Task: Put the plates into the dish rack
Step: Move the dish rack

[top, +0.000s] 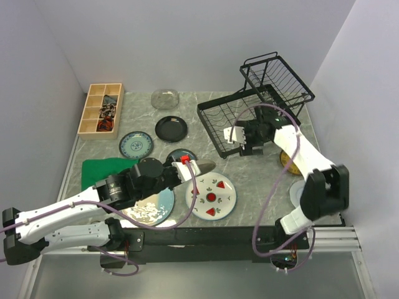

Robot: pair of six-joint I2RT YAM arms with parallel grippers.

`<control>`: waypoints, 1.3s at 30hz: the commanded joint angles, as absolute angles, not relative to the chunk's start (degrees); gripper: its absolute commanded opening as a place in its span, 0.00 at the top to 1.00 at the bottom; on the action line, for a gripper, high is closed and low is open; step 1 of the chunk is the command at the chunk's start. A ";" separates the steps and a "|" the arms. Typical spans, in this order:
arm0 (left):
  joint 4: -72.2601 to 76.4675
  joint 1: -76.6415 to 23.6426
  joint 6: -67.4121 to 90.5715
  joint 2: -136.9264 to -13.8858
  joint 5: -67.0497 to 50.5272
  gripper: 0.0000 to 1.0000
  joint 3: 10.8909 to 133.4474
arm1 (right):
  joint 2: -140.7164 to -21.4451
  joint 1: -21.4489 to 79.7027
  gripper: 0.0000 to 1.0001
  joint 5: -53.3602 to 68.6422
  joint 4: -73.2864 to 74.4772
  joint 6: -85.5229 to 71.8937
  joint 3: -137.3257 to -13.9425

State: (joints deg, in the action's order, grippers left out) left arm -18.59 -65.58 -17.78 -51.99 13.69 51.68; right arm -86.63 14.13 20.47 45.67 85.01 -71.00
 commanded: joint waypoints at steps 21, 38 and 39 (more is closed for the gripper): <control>-14.68 -60.91 -18.46 -46.49 11.87 0.99 51.86 | -109.86 11.60 0.42 9.76 47.20 92.72 -84.55; -13.62 -57.83 -17.75 -46.58 8.26 0.99 51.85 | -102.49 11.16 0.96 9.23 46.15 89.13 -75.77; -13.71 -57.57 -17.67 -46.67 8.09 0.99 51.86 | -102.05 11.25 0.97 9.40 46.06 88.60 -75.24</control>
State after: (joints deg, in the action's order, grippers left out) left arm -18.81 -58.30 -18.15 -47.62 9.69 50.46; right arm -107.44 11.75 9.89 46.02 94.26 -78.22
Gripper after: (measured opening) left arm 0.174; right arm 0.204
